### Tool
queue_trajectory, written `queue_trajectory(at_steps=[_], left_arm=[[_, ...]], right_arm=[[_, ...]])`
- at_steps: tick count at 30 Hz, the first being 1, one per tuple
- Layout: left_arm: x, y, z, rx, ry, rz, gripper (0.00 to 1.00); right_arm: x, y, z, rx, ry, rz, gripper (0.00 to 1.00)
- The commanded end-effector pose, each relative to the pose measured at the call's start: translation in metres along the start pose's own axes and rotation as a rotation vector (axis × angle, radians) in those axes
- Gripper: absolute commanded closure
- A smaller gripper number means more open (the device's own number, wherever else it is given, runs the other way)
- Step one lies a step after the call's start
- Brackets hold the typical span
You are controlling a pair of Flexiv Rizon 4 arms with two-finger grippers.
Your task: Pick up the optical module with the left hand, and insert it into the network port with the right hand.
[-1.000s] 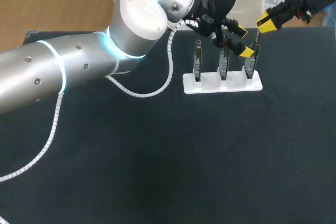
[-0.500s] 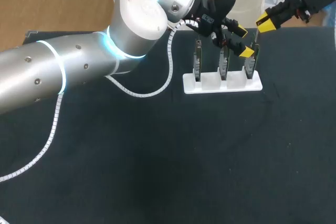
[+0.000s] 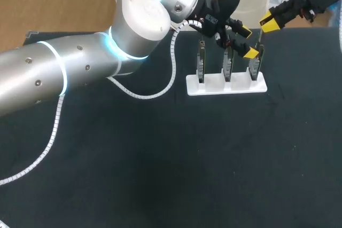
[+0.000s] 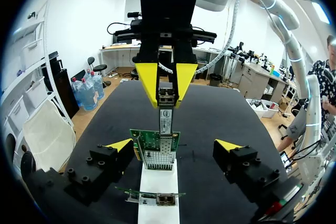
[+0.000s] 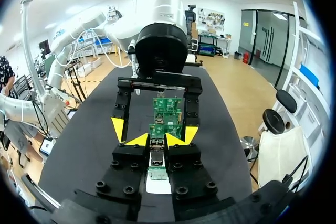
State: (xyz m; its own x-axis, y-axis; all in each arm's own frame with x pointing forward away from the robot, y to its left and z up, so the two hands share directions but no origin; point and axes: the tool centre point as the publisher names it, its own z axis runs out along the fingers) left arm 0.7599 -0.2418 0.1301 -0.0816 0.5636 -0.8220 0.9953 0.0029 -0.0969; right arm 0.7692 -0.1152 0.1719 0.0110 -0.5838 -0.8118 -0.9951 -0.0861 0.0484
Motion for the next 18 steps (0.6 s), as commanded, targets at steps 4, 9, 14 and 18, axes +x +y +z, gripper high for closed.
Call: queue_trajectory(at_steps=[4,9,14,18], left_arm=[[-0.0018,0.0015,0.0002,0.002,0.008,-0.003,0.00],[-0.0018,0.0015,0.0002,0.002,0.008,-0.003,0.00],[-0.0018,0.0015,0.0002,0.002,0.008,-0.003,0.00],[-0.0018,0.0015,0.0002,0.002,0.008,-0.003,0.00]], right_arm=[[0.0044,-0.0041,0.0011,-0.002,0.002,0.009,1.00],[0.0015,-0.0042,-0.0020,0.002,-0.001,0.000,1.00],[-0.0008,-0.0042,-0.0040,0.006,-0.003,-0.008,1.00],[-0.0004,-0.0047,-0.0032,0.005,-0.003,-0.006,1.00]])
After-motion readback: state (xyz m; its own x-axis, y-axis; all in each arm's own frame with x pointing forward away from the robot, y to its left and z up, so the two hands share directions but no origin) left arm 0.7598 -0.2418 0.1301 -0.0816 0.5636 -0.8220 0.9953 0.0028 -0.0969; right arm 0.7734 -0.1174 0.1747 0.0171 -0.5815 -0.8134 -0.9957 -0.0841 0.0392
